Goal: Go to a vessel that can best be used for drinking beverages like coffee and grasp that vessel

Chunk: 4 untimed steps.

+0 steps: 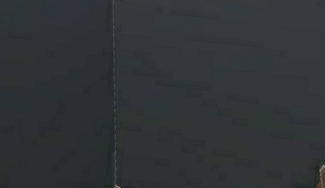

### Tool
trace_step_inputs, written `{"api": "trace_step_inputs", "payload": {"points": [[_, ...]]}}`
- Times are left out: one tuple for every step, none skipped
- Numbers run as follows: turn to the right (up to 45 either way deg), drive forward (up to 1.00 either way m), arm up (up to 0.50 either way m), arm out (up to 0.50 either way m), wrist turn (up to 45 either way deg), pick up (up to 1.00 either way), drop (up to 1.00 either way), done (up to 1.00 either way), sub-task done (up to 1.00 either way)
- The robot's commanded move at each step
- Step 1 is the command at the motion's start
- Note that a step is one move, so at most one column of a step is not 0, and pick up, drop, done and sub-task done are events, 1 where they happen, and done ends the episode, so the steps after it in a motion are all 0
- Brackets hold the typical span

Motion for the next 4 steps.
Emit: {"api": "trace_step_inputs", "payload": {"points": [[0.0, 0.00, 0.50, 0.00, 0.0, 0.00, 0.00, 0.00, 0.00], [0.0, 0.00, 0.38, 0.00, 0.0, 0.00, 0.00, 0.00, 0.00], [0.0, 0.00, 0.00, 0.36, 0.0, 0.00, 0.00, 0.00, 0.00], [0.0, 0.00, 0.00, 0.00, 45.0, 0.00, 0.00, 0.00, 0.00]]}}
